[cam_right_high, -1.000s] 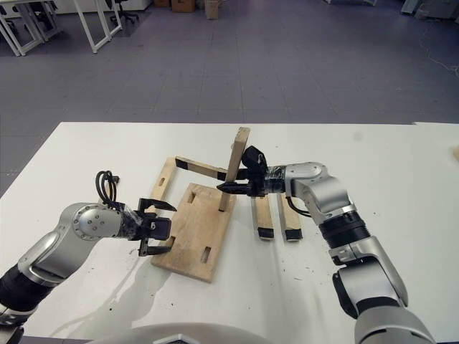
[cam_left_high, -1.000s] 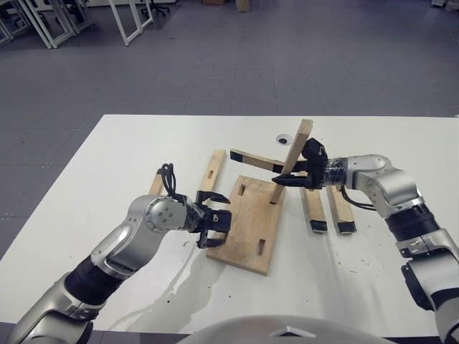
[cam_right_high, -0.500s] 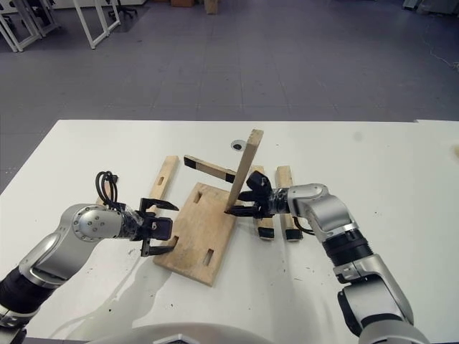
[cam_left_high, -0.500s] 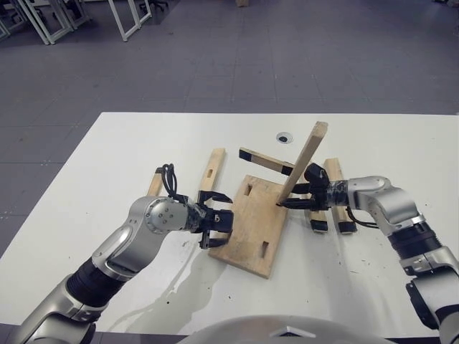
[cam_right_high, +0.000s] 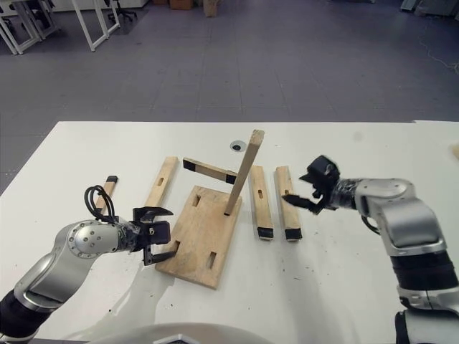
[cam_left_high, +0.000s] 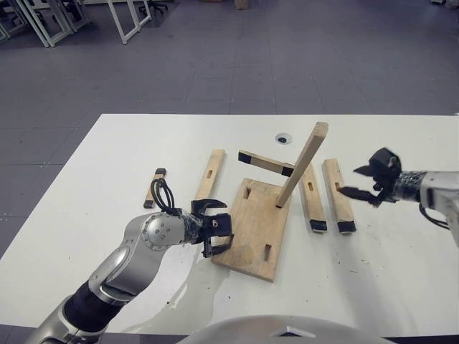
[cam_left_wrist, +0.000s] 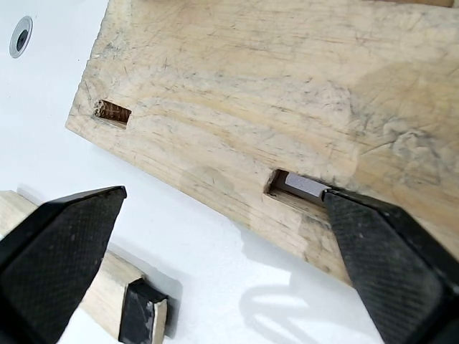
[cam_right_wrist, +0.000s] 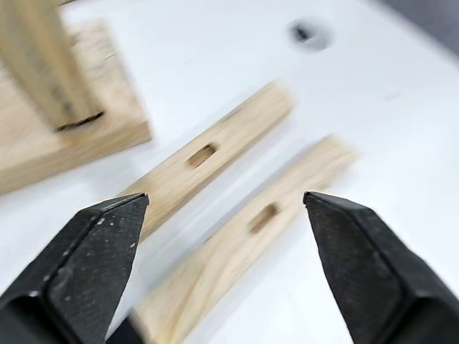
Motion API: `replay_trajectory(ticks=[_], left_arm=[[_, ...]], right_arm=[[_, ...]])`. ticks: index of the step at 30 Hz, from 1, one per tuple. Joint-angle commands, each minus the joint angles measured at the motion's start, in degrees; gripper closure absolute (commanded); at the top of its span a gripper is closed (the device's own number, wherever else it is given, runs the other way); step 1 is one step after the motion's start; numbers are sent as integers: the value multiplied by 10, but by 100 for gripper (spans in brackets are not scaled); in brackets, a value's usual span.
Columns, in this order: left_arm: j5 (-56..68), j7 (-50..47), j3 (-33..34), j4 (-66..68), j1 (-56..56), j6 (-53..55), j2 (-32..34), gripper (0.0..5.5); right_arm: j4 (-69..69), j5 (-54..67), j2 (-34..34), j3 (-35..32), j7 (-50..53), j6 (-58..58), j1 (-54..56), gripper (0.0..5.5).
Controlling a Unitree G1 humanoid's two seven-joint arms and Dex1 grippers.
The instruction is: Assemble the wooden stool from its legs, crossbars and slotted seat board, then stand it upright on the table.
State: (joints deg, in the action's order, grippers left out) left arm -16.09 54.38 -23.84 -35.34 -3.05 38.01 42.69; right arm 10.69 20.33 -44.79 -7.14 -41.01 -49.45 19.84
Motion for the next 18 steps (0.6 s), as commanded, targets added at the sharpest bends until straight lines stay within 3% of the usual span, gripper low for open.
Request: replay_trajectory(ticks=[1,3,6,10,14,16,18], left_arm=[[5,-14,-22,7,23,42,-11,39],[6,-19,-28,2,25,51,-12,39],[8,-24,-35,4,20,56,-14,39],[11,-23,-39,10,11,50,-9,39],[13,-24,-39,4,18,49,-4,39],[15,-26,-40,3,18,50,-4,39],[18,-27,-38,4,15,49,-1,39]], right_arm=[[110,98,180,-151,199,-133,153,241],[156,139,292,-201,308,-193,228,278],[182,165,392,-185,380,-247,257,278],[181,165,399,-175,403,-236,279,278],[176,186,400,-228,446,-122,405,278],[189,197,428,-199,461,-166,335,278],[212,183,453,-133,460,-194,147,278]])
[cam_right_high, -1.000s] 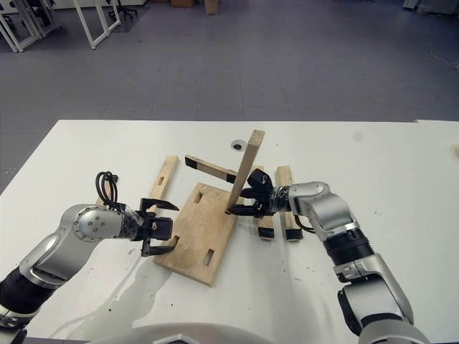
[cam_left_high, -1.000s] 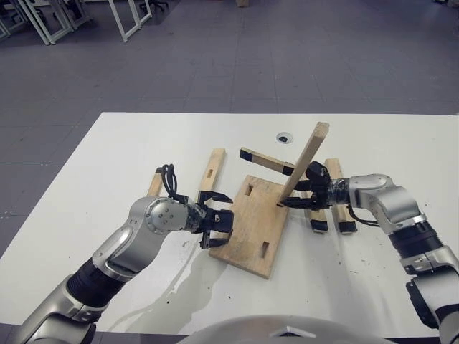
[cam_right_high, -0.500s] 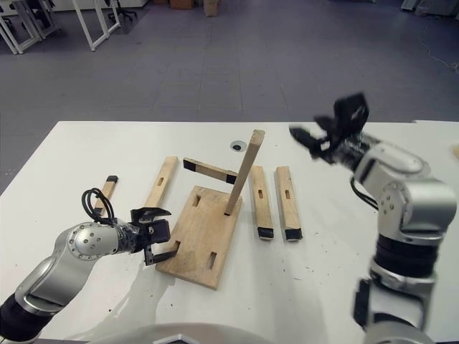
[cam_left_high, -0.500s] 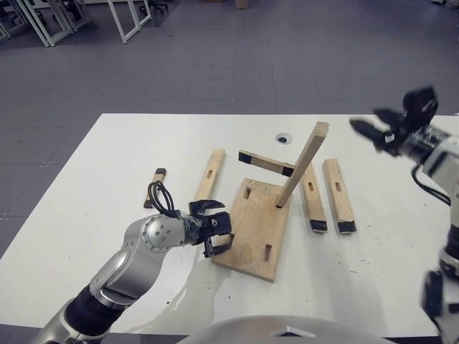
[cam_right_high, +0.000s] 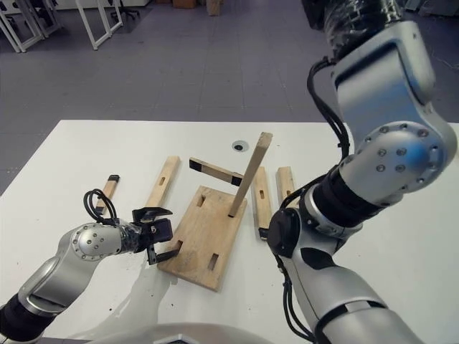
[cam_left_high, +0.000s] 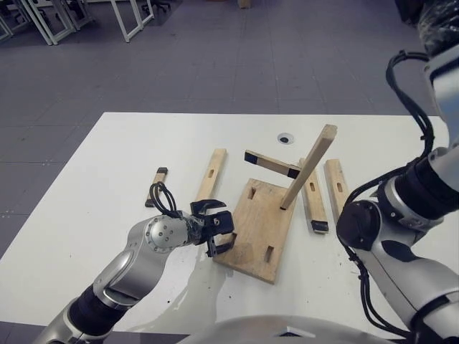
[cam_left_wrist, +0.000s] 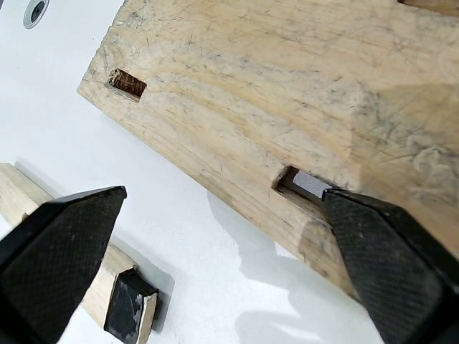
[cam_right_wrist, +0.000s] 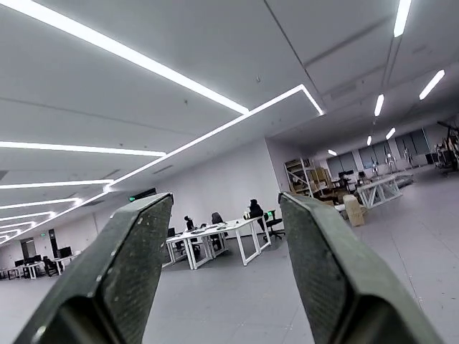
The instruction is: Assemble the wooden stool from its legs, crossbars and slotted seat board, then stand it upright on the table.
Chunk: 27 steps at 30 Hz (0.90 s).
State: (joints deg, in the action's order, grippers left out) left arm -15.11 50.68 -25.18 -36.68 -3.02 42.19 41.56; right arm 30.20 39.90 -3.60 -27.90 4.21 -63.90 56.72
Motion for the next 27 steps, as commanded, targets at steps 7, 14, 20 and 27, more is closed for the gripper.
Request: replay_trajectory(ticks=[7,14,20,27], left_arm=[[10,5,-29,22,3,11,5,39],[19,-26,-34,19,15,29,-10,39],[22,-40,-39,18,20,36,-17,39],[25,-47,-48,34,4,34,-23,39]], right_arm=[[-5,-33,42,87,25,-3,-398,278],[5,61,-18,-25,42,74,-238,278],[-21,77,-46,-9,61,68,-213,278],[-110,88,-61,47,72,52,-70,278]])
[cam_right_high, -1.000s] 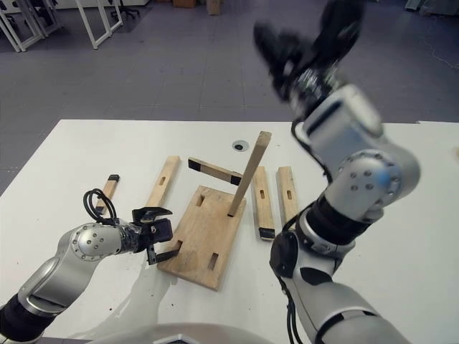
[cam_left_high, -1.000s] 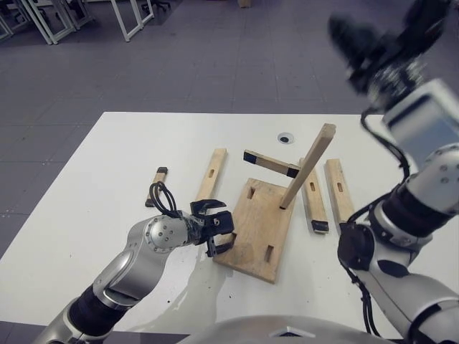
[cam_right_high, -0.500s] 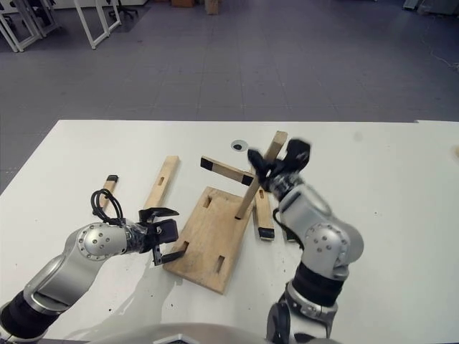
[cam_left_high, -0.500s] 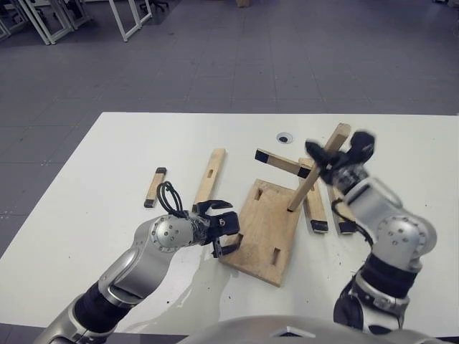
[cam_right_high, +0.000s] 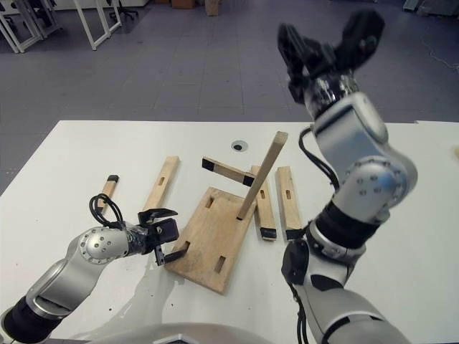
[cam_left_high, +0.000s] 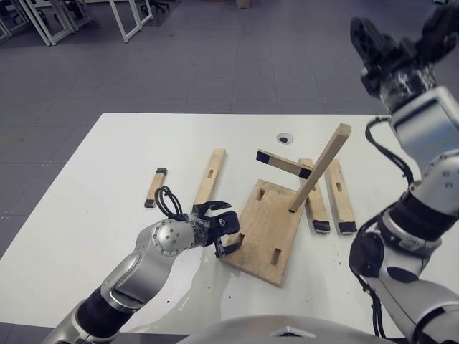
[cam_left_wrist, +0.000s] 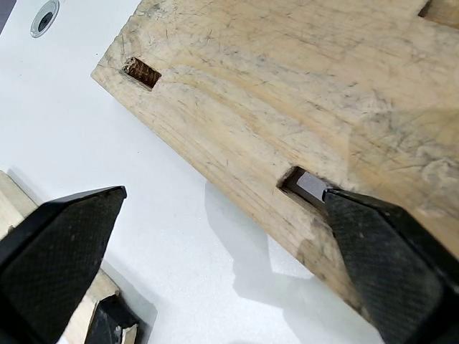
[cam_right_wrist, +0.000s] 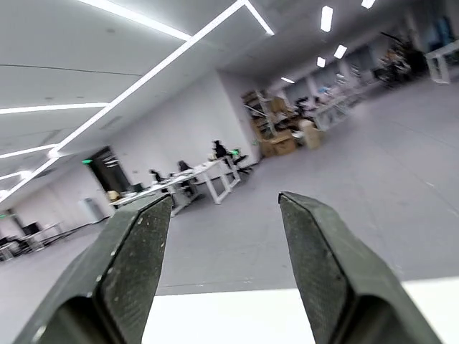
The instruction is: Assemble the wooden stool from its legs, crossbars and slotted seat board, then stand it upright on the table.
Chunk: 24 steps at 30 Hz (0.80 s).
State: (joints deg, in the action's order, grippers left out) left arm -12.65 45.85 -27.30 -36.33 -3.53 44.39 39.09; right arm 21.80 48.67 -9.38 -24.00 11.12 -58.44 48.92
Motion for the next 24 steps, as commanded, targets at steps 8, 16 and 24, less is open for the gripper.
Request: replay_trajectory(ticks=[8,16,24], left_arm=[[4,1,-27,32,3,12,6,39],[5,-5,-29,33,3,16,0,39],[9,-32,-11,17,32,50,2,39]], right_arm=[[2,-6,85,83,55,-89,-245,278],[7,39,77,19,32,36,-109,278],[44,-31,-133,-49,48,81,-97,278]])
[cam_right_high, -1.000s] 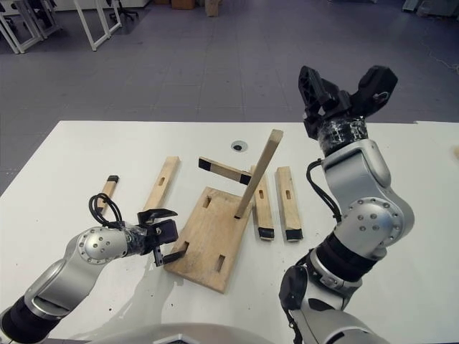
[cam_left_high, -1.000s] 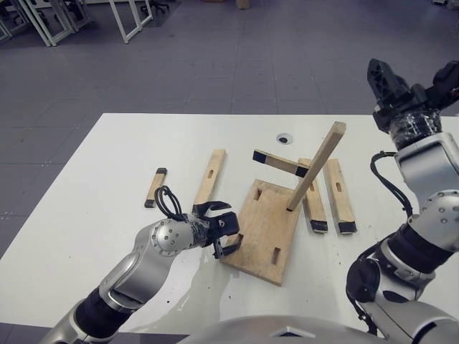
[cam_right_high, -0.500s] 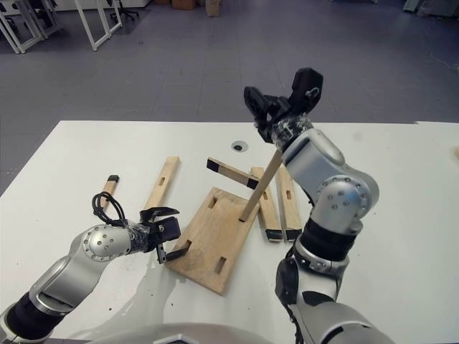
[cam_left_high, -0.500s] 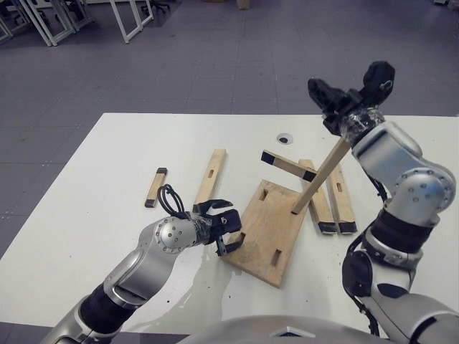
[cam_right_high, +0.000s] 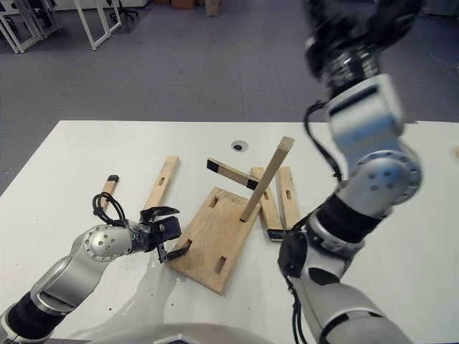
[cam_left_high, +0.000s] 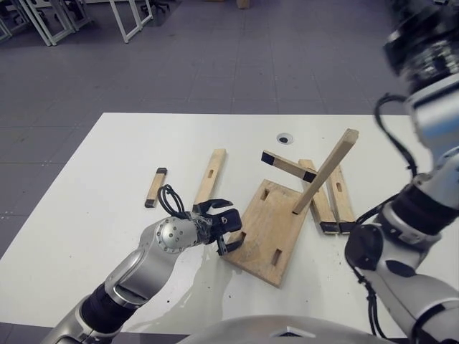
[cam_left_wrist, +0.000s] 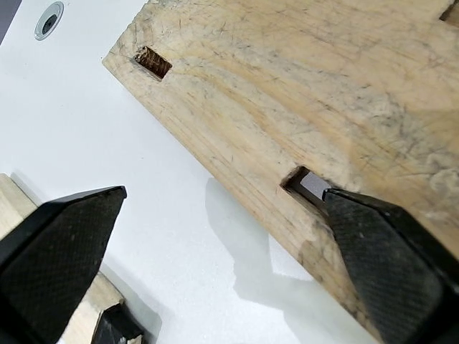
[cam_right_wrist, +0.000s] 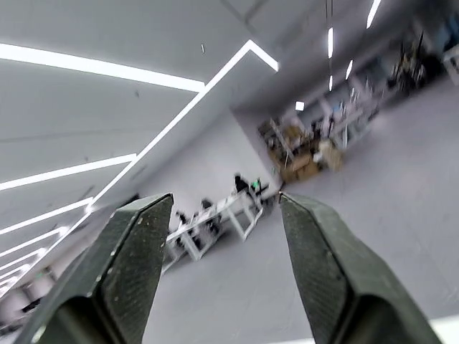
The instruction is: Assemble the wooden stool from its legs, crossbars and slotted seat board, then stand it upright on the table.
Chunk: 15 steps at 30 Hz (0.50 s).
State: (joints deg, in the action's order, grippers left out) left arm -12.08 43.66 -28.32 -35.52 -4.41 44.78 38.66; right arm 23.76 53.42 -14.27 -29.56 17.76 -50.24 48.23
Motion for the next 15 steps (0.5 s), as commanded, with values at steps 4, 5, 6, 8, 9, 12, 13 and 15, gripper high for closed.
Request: replay_trajectory(ticks=[4,5,6,8,9,12,13,15], left_arm=[[-2,-70,42,-17,90,134,-17,39],[-4,-91,52,-22,98,156,-33,39],[1,-109,66,-33,102,186,-62,39],[18,-141,86,-56,93,245,-132,39],[25,-152,92,-66,87,268,-157,39],[35,-186,97,-78,79,314,-194,39],[38,-194,95,-80,78,323,-198,39],[46,-205,90,-84,76,333,-197,39]], right_arm=[[88,-149,-98,29,-41,-30,-352,278],[105,-152,-90,48,-50,-38,-406,278],[121,-152,-86,86,-70,-45,-467,278],[126,-177,-91,158,-112,-33,-558,278],[121,-192,-95,178,-128,-21,-583,278],[85,-225,-108,197,-170,8,-597,259],[74,-233,-109,198,-180,15,-594,249],[49,-248,-115,205,-200,22,-574,211]])
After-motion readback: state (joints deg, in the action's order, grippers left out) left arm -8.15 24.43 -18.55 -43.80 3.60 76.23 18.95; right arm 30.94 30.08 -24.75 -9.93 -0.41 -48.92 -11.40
